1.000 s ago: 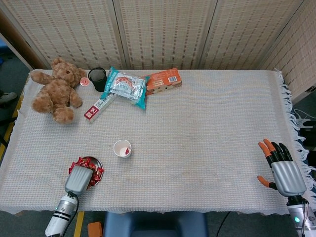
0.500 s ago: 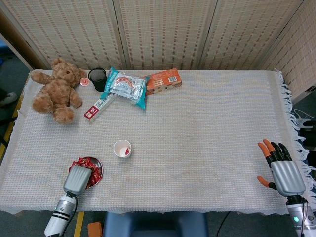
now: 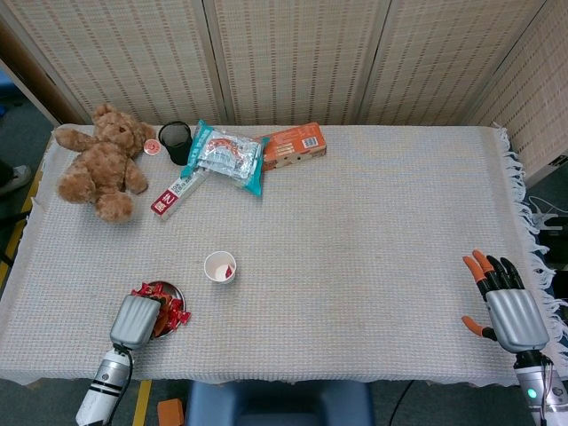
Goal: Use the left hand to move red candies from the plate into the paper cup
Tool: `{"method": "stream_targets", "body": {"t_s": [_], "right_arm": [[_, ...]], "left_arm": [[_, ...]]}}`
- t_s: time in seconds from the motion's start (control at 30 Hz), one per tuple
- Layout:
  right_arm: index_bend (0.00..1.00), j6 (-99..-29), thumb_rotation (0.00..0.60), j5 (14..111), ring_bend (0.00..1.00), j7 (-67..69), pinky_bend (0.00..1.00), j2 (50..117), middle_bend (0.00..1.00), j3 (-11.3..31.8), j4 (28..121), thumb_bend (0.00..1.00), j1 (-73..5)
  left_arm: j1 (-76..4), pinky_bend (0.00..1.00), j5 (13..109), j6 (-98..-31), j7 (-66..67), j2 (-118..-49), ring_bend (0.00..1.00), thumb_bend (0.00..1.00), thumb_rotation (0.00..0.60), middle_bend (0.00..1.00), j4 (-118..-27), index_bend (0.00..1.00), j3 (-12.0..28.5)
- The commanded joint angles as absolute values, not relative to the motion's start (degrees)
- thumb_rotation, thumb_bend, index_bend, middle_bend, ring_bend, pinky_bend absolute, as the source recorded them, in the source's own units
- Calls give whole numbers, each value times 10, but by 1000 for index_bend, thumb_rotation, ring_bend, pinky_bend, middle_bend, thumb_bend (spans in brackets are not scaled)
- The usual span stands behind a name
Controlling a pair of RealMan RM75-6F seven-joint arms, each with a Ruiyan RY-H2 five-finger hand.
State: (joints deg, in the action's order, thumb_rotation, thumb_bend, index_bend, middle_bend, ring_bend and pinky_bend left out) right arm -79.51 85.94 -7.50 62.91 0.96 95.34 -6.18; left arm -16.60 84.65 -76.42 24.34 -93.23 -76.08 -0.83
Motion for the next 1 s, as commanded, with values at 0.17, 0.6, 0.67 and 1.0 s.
{"method": "stream_targets", "body": {"t_s": [0.17,0.6,0.67,1.0], "right_arm": [[0,-795,600,857,0,-75,0,628,0,11,954,84,-62],[0,-790,600,848,0,-80,0,630,0,14,954,84,-64],[0,-788,600,844,0,-79,0,629,0,15,953,84,-64],[0,-788,600,838,0,-72,0,627,0,17,952,83,-63]], "left_arm": [[-170,1000,859,-777,205,-903,709,800,600,714,-805,733,5],[-257,1000,875,-752,198,-924,708,796,600,717,-843,736,95],[-275,1000,874,-742,201,-941,707,794,600,717,-828,736,106],[-329,997,862,-714,229,-1000,694,775,600,716,-773,736,131]]}}
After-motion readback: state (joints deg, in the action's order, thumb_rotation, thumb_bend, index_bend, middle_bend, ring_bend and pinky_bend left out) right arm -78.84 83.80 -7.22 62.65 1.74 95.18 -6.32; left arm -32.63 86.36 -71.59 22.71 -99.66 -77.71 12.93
